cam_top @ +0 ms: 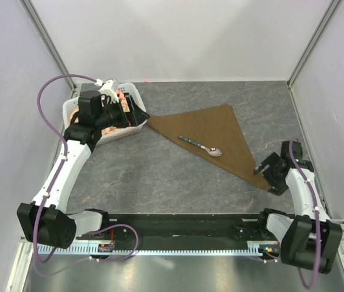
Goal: Fold the napkin, place the utensils inside, and roll it up
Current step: Fold the napkin
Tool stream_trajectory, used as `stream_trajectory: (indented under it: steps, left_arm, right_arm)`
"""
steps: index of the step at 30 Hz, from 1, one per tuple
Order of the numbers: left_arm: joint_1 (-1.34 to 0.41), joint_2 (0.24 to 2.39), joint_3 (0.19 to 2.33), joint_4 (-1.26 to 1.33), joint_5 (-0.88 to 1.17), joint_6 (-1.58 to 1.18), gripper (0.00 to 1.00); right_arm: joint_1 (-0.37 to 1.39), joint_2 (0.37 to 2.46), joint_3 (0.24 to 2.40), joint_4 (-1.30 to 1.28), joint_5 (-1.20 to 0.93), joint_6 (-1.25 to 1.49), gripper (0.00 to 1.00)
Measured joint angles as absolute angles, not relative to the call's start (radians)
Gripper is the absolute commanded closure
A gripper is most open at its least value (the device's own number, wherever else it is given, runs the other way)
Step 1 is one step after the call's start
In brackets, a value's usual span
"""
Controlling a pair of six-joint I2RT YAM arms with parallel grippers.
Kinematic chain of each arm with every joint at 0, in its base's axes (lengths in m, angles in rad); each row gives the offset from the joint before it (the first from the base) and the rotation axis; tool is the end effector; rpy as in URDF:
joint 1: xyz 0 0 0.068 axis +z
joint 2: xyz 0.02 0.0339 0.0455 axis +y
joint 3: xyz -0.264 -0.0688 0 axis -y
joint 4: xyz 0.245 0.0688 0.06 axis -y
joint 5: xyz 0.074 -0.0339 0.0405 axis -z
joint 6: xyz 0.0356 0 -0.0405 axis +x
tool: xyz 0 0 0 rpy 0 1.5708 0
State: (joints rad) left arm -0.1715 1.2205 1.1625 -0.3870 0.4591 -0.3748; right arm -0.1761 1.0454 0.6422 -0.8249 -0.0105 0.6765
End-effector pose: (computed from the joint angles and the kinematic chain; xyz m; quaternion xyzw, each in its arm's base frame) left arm 0.2664 -0.0621 0.3616 0.0372 0.8316 -0.3255 0.4485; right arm 0.1707 -0.0300 0.1977 0.4066 0.8975 0.0472 0.1639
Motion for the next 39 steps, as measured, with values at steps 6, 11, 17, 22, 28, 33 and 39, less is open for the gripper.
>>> stream_trajectory:
  steps: [6, 11, 17, 22, 28, 33, 39]
  left_arm:
    - [-0.171, 1.221, 1.162, -0.387, 0.468, -0.376, 0.0]
    - [-0.171, 1.221, 1.162, -0.387, 0.478, -0.377, 0.0]
    - [-0.169, 1.221, 1.162, -0.387, 0.496, -0.379, 0.0]
    - [-0.169, 1.221, 1.162, -0.387, 0.508, -0.386, 0.0]
    - [-0.169, 1.221, 1.162, -0.387, 0.509, -0.389, 0.0]
    - [-0.169, 1.221, 1.162, -0.387, 0.509, -0.389, 0.0]
    - [-0.169, 1.221, 1.162, -0.387, 0.509, -0.389, 0.0]
  right_arm:
    - [-0.439, 1.035, 0.586, -0.838, -0.123, 0.654, 0.13]
    - [-0.468, 1.058, 0.586, -0.842, -0.158, 0.642, 0.14]
    - [-0.501, 1.057, 0.583, -0.838, -0.164, 0.659, 0.17]
    - [-0.513, 1.048, 0.536, -0.812, -0.176, 0.706, 0.21]
    - [-0.515, 1.048, 0.499, -0.782, -0.179, 0.744, 0.28]
    - [-0.515, 1.044, 0.485, -0.761, -0.183, 0.768, 0.33]
    - [-0.518, 1.013, 0.48, -0.748, -0.194, 0.806, 0.23]
